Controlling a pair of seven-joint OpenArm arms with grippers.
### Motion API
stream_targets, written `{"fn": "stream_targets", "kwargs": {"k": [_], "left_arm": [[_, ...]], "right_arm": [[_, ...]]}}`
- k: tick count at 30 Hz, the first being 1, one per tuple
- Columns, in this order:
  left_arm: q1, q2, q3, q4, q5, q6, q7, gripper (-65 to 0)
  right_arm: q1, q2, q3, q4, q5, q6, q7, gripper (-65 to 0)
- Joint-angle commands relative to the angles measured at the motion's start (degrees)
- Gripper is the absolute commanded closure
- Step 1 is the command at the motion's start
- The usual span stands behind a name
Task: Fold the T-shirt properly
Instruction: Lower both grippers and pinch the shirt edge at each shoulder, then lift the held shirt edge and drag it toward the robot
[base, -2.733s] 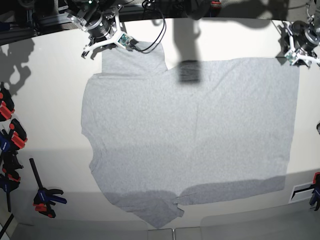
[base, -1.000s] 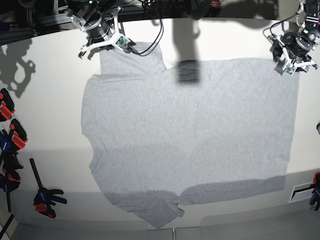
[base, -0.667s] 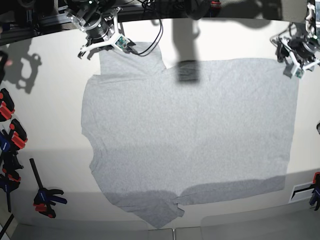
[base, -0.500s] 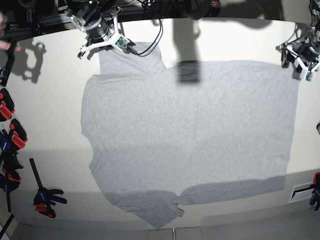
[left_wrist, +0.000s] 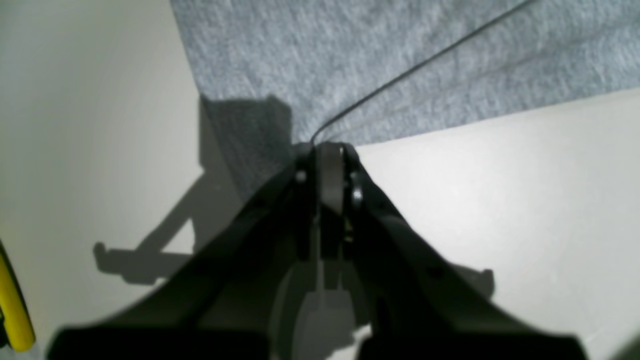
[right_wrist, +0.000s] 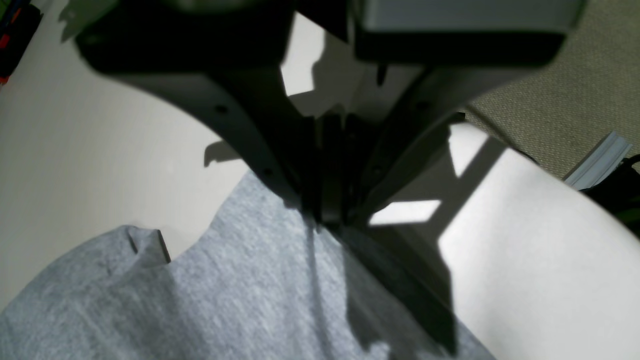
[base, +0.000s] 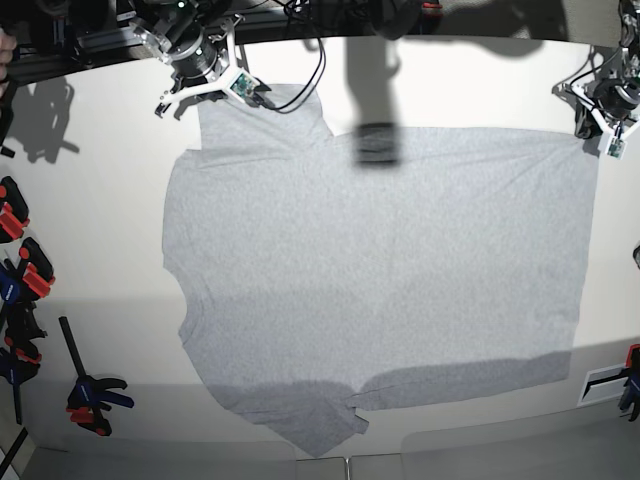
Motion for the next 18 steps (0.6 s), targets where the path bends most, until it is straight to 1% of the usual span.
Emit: {"fn": "stream_targets", "kwargs": {"k": [1, 4, 6, 9, 12, 13, 15, 18], "left_arm": [[0.48, -1.16, -0.22, 0.72, 1.95, 0.98, 3.19, 0.0], [0.83, -1.16, -0.22, 4.37, 1.95, 1.01, 5.29, 0.0], [2.12, -1.16, -0.24, 8.22, 1.95, 1.22, 6.14, 0.0], [5.18, -1.16, -0.28, 14.23, 2.01, 1.40, 6.56, 0.0], [8.07, -1.14, -0.28, 18.14, 2.25, 1.70, 6.54, 0.0], [8.79, -1.11, -0.28, 18.99, 3.15, 2.89, 6.54, 0.0], [10.38, -1.14, -0.28, 20.31, 5.97, 6.43, 6.56, 0.0], [12.83, -1.14, -0.33, 21.57, 10.25, 10.64, 6.56, 0.0]], "right_arm": [[-0.24, 0.46, 0.20, 0.37, -0.52, -0.26, -1.31, 0.0], [-0.39, 0.48, 0.20, 0.98, -1.62, -0.35, -1.62, 0.0], [-0.57, 0.48, 0.20, 2.12, -1.81, -1.62, -2.99, 0.0], [-0.72, 0.48, 0.22, 3.63, -4.35, -3.34, -5.53, 0.0], [-1.88, 0.48, 0.26, 5.09, -6.19, -4.15, -5.99, 0.0], [-2.54, 0.50, 0.26, 5.68, -6.45, -4.24, -6.03, 0.0], [-4.33, 0.48, 0.26, 6.88, -7.85, -4.87, -6.08, 0.0], [-7.56, 1.16, 0.26, 8.81, -10.71, -7.63, -6.71, 0.0]]}}
